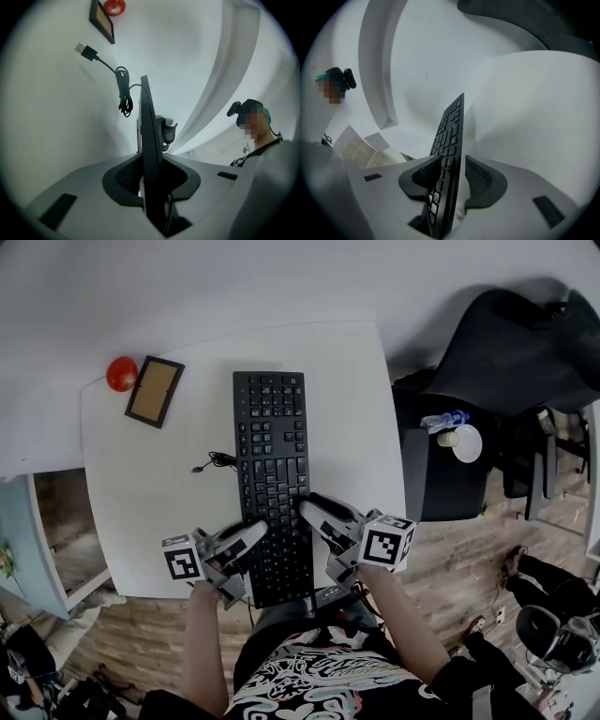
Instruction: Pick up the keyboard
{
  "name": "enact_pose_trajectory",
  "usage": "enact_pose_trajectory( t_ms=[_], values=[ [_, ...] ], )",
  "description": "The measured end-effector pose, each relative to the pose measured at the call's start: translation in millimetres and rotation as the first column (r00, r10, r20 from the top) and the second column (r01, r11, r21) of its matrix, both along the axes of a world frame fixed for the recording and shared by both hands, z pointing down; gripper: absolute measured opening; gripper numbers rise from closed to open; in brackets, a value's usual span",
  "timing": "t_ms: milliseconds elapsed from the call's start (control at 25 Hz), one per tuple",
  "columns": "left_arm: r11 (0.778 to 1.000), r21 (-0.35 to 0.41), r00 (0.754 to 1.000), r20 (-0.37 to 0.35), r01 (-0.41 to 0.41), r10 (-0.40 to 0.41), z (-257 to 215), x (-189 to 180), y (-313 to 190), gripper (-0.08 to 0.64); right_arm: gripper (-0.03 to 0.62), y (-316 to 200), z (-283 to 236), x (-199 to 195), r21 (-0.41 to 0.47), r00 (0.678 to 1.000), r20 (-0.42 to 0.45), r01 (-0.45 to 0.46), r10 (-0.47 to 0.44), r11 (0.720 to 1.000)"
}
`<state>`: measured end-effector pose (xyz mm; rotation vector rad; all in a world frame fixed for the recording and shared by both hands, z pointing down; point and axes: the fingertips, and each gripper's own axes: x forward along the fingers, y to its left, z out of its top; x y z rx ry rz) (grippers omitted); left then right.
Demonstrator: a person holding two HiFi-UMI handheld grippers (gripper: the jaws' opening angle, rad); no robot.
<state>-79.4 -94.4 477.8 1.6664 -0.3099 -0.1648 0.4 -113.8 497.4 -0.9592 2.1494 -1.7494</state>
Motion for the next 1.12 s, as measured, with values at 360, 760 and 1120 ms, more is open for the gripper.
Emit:
enact_pose_trajectory(
  t_ms=[360,760,1120],
  values=[
    [1.0,0.008,0.997,-0.078,-0.02,0.021,2,-3,-2,0.094,0.15,-11,-1,-18,0.048,0.985,0.167,-0.042,0.034,0.998],
    [1.0,0.013,0.994,-0.109,-0.028,0.029,9,-4,-2,0.094,0.141,-12,1,-25,0.059,0.968,0.249,-0.036,0.02,0.998],
    [1.0,0.009,0.989,-0.15,-0.012,0.013,1,2,4,0.094,0.129,-10,-14,-19,0.083,0.971,0.239,-0.049,0.028,0.995]
  ],
)
